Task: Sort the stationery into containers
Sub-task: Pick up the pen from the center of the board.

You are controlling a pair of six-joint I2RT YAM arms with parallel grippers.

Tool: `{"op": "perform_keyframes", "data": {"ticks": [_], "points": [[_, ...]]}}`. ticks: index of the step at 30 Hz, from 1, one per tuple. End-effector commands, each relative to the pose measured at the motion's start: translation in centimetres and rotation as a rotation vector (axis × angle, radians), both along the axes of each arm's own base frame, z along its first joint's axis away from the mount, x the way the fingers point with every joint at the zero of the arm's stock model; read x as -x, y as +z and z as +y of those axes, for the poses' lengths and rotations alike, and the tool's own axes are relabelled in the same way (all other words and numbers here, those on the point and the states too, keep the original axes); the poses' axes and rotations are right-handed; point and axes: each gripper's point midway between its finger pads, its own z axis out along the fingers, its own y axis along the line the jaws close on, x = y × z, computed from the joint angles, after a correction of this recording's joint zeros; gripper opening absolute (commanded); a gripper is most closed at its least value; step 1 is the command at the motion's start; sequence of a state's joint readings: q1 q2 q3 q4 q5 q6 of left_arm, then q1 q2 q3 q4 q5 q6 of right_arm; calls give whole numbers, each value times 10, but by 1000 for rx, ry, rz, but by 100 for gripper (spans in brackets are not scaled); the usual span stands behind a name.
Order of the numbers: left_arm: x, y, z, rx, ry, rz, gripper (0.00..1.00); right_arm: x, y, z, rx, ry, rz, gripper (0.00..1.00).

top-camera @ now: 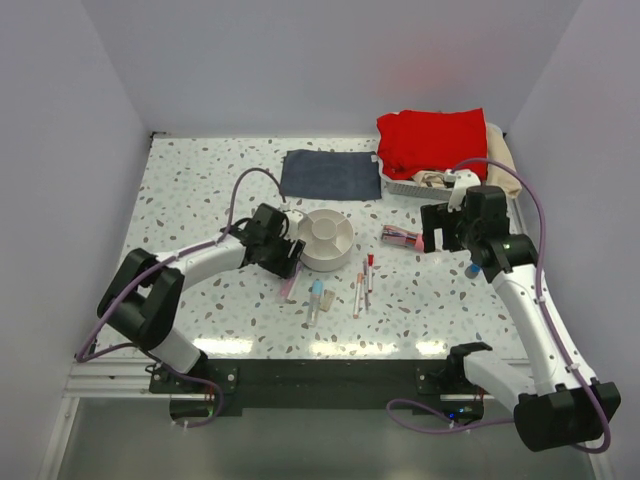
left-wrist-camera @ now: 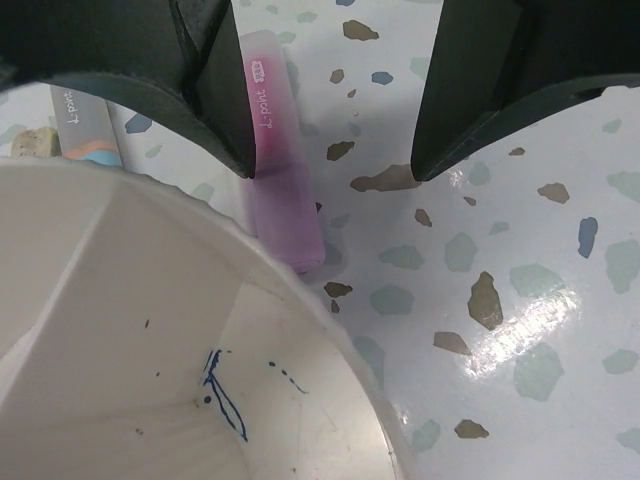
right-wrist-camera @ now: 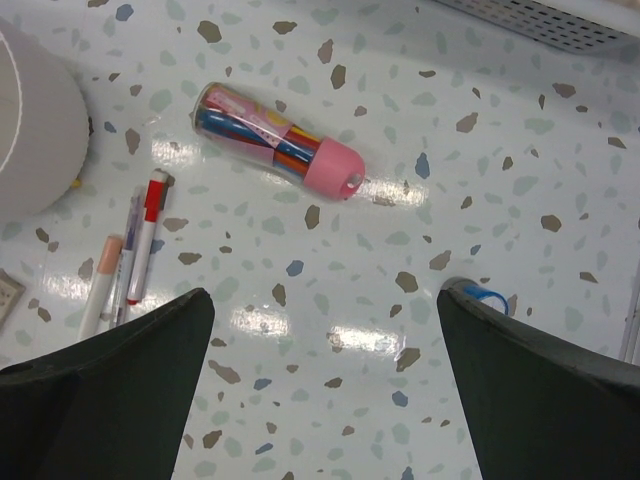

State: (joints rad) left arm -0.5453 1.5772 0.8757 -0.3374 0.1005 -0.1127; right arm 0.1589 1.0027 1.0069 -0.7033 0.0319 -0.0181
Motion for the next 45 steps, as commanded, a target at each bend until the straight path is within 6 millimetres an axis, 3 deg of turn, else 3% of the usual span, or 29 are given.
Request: {"op": "perform_keyframes", "data": {"ticks": [1,11,15,21,22,24,27,32,35,38,39,40,41,42,43,45], "points": [[-2,-4,-3,1,-3,-16,68,1,8,1,-16,-6,-38,99],[-7,-14,-7,-9,-4,-20,68,2,4,1,-19,-4,-34,99],[-7,-19,-9,-7,-9,-12,62,3,4,-1,-11,-10,-34,99],[0,-21,-12,20,-33,4,31,5,3,-2,-8,-16,-27,99],[2,-19,-12,26,-34,3,19,5,2,-2,-7,-15,-24,99],[7,-18,-11,34,-43,13,4,4,0,-3,-3,-17,-20,99],[10,-4,-6,26,-59,-10,0,3,3,-3,-4,-18,-23,98],[19,41,4,49,-71,38,0,-3,7,-3,3,-11,-14,98],[9,98,-12,169,-134,-63,0,-10,8,-3,14,-8,-14,98],[-16,181,-32,326,-218,-373,0,-17,11,-1,14,-5,-23,96],[-19,187,-34,350,-240,-451,0,-21,13,0,11,-4,-36,96],[-32,234,-42,435,-259,-676,0,-23,13,0,11,-4,-37,95],[-36,249,-44,466,-272,-781,0,-24,14,1,7,-3,-44,95],[-39,239,-42,462,-271,-833,0,-27,16,1,5,-5,-56,95],[-51,263,-46,502,-274,-972,0,-28,16,1,2,-4,-59,94],[-67,272,-49,511,-248,-1031,0,-32,18,1,8,-8,-61,94]]}}
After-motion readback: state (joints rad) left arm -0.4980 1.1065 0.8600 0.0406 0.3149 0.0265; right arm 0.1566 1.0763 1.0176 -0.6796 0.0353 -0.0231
